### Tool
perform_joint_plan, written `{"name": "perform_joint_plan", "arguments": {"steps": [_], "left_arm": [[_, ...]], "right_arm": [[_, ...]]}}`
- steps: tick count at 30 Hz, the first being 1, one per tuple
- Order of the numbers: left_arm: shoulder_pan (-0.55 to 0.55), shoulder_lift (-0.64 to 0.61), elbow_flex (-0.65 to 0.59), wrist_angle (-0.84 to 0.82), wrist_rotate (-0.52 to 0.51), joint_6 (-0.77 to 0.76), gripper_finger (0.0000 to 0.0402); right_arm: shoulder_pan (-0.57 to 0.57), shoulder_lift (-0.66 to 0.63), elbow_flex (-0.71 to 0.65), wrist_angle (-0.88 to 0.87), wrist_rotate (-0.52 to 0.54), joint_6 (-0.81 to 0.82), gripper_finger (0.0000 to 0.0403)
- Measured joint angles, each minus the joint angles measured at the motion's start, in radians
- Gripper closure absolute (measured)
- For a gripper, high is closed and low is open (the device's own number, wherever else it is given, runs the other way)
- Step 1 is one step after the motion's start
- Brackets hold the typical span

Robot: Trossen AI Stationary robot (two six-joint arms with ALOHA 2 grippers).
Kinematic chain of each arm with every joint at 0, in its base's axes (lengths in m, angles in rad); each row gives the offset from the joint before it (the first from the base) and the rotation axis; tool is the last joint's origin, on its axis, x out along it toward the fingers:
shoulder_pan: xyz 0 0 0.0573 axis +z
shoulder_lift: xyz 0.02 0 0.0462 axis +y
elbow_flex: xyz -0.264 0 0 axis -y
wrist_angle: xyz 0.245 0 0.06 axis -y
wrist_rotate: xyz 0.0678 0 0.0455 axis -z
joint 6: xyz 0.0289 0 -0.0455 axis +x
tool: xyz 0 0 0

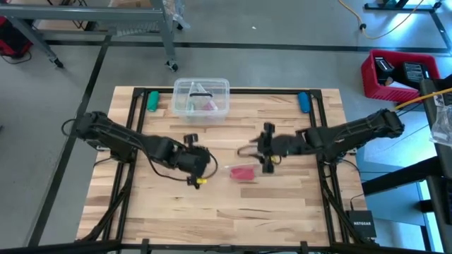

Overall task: Roll bandage
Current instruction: Open the transparent container

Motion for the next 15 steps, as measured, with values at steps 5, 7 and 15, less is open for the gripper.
{"name": "perform_joint_plan", "arguments": {"steps": [5, 7, 15], "left_arm": [[0.066, -0.164, -0.076, -0.013, -0.091, 0.048, 0.0240], [0.091, -0.256, -0.148, 0.029, -0.109, 0.041, 0.0234], [0.143, -0.594, -0.504, 0.297, -0.131, 0.010, 0.0240]], "right_arm": [[-0.154, 0.000, 0.103, 0.039, -0.007, -0.152, 0.0120], [-0.227, -0.001, 0.111, 0.101, -0.060, -0.191, 0.0115], [-0.461, 0.150, 0.118, 0.419, -0.302, -0.205, 0.0125]]}}
